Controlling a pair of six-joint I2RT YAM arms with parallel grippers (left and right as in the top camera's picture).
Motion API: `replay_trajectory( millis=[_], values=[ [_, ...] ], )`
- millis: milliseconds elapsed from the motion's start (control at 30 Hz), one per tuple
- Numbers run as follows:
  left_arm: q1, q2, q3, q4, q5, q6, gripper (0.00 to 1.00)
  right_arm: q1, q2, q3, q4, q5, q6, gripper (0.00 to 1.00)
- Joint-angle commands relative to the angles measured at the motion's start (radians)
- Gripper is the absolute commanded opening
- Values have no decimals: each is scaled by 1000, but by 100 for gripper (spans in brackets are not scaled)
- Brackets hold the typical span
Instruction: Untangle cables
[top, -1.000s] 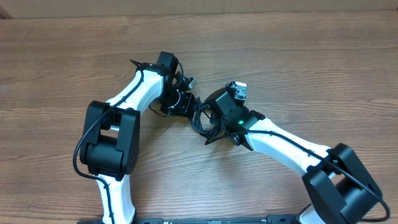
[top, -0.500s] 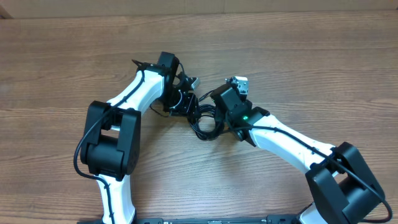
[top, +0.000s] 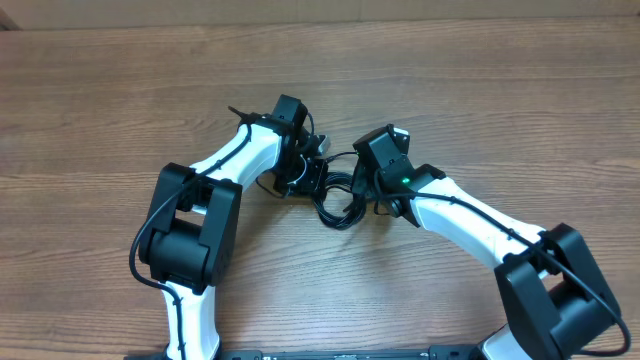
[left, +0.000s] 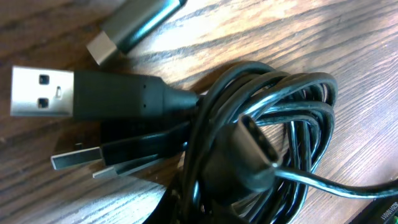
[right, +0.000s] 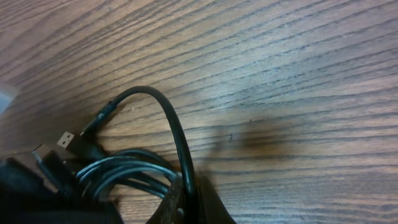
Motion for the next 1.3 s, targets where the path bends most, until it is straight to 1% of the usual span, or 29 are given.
replay_trajectory(
  millis=[0,67,133,200,267,300,367,433,533,567,667,733,800,867,900,967,1000,1033,1067,1100,1133,1167,1200,1267],
  values=[
    [23,12,43,-66,48,-10,4,-5,41,21,8,-13,8,4],
    [40,12,85,-117,61,-10,4,-5,55,21,23,-13,8,5],
    [53,12,117,-153,109,-10,4,-5,57,21,35,-22,5,10],
    [64,12,138,-166,232,-10,4,-5,56,22,69,-77,-18,12],
    [70,12,143,-158,351,-10,4,-5,52,25,129,-190,-123,13],
    [72,12,143,-154,377,-10,4,-5,44,31,132,-221,-143,13],
    [76,12,143,-147,385,-10,4,-6,19,38,119,-222,-144,13],
    [80,12,143,-148,385,-10,4,-13,-6,39,111,-222,-159,17],
    [86,12,143,-172,386,-10,4,-39,-74,42,86,-223,-200,31],
    [86,12,143,-179,386,-10,4,-56,-117,46,65,-223,-207,40],
    [86,12,143,-178,402,-11,4,-95,-210,48,19,-259,-206,51],
    [86,12,143,-182,454,-11,4,-111,-255,48,-18,-313,-206,63],
    [86,12,143,-190,471,-11,4,-121,-286,48,-85,-375,-195,63],
    [86,12,143,-196,473,-23,4,-122,-288,48,-179,-383,-141,63],
    [86,12,143,-222,476,-82,4,-122,-286,45,-243,-383,-122,63],
    [86,12,143,-235,488,-117,4,-122,-286,43,-301,-383,-122,62],
    [86,12,143,-235,496,-121,4,-122,-286,42,-331,-383,-122,57],
    [87,12,143,-223,490,-171,4,-121,-286,42,-377,-383,-122,55],
    [89,12,143,-209,470,-236,4,-121,-286,42,-395,-384,-122,55],
    [95,12,143,-183,428,-348,4,-121,-286,42,-427,-383,-101,55],
    [104,12,143,-157,376,-484,4,-121,-285,40,-446,-383,-67,55],
    [112,12,143,-150,337,-588,4,-121,-283,39,-452,-383,-42,55],
    [120,12,143,-151,314,-675,4,-121,-280,38,-452,-383,-27,55],
    [136,12,143,-163,307,-805,4,-120,-273,26,-436,-383,3,55]
  ],
)
